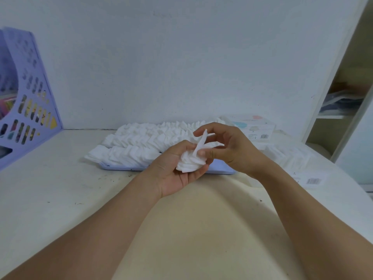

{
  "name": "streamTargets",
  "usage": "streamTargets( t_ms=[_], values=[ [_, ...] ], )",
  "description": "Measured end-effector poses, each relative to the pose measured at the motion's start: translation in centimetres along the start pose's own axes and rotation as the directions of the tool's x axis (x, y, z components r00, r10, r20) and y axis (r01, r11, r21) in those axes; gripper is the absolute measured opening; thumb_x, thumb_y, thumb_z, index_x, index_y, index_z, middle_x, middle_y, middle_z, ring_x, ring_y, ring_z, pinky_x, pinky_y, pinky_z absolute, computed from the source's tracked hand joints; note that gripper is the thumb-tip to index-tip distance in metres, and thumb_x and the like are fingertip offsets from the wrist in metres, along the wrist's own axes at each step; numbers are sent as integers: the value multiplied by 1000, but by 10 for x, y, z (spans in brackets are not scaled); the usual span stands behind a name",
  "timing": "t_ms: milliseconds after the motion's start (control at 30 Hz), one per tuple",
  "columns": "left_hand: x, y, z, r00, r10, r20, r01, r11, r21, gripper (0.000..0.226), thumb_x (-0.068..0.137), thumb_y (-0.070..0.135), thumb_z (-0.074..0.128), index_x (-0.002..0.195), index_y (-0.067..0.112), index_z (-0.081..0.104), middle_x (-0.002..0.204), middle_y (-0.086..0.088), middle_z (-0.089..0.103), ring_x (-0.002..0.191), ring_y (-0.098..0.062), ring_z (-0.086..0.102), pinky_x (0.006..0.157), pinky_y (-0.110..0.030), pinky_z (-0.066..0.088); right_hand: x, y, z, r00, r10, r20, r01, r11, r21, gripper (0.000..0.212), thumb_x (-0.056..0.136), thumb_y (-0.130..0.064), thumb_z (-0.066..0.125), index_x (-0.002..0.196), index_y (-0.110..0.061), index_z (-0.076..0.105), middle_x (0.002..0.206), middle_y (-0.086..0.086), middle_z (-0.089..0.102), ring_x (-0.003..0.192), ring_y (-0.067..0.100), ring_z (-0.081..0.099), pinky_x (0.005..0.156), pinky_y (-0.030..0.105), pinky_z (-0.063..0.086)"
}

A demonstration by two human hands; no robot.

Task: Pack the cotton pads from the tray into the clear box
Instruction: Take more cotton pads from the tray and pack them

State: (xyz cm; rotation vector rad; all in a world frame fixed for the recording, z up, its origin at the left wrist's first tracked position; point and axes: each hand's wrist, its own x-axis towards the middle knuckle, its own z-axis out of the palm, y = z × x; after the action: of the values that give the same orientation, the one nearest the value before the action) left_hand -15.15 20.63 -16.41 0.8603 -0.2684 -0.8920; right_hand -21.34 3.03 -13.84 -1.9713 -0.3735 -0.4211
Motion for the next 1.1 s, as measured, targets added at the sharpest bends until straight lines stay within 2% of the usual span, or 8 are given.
streamTargets(
  t_ms=[200,367,500,600,733,867,1033,1100],
  values=[
    [0,-1,3,1000,-28,-6,28,999,-39,36,72,10,79,106,-2,73,103,-20,71,84,-31,71,60,-33,60,0,0,-4,991,-101,-90,108,991,77,15,95,-9,63,105,-3,72,113,9,74,102,17,71,86,27,56],
    [-3,1,5,1000,0,-19,0,999,-34,43,62,18,89,100,2,78,102,-18,75,83,-30,74,62,-33,62,0,-3,-22,993,-28,-113,55,968,245,17,92,-19,65,101,-7,73,97,10,74,89,22,69,77,31,54],
    [-4,2,4,1000,11,-7,-11,1000,-8,53,63,36,89,102,2,79,111,-18,74,89,-30,75,64,-34,62,1,0,-9,999,-24,-22,27,989,148,11,85,-8,72,95,-3,73,82,1,76,73,12,67,67,21,50],
    [-4,1,4,1000,13,5,-14,998,69,59,68,46,83,111,5,76,113,-18,74,94,-32,74,67,-34,62,2,-1,-1,997,-25,-74,31,996,89,8,80,-7,77,88,-11,75,76,-2,76,65,11,66,63,20,52],
    [-7,0,7,1000,-4,19,0,977,214,49,75,59,70,98,18,82,107,-12,75,91,-27,74,67,-30,61,3,2,1,995,-28,-91,28,1000,1,15,81,-6,80,96,-6,77,86,5,76,75,21,65,68,35,56],
    [-7,0,6,1000,-6,6,4,978,206,65,75,61,69,120,14,71,108,-11,75,90,-26,74,65,-30,61,0,0,2,998,70,5,-70,997,-26,31,83,-12,80,111,-22,73,104,-8,73,88,2,67,72,17,54],
    [-4,-1,2,1000,-8,-20,11,987,163,64,77,62,70,117,12,70,112,-12,76,97,-26,75,67,-31,61,-3,-3,5,988,104,116,-101,994,-34,51,82,-16,84,129,-17,65,119,-1,71,112,14,68,83,31,60],
    [-1,0,-1,999,-33,-19,35,991,127,64,81,63,68,116,10,73,114,-13,75,102,-25,74,71,-33,62,-5,-4,8,980,97,174,-78,990,-116,68,76,-18,89,136,-21,58,121,-7,68,115,8,64,83,26,58]
  ],
)
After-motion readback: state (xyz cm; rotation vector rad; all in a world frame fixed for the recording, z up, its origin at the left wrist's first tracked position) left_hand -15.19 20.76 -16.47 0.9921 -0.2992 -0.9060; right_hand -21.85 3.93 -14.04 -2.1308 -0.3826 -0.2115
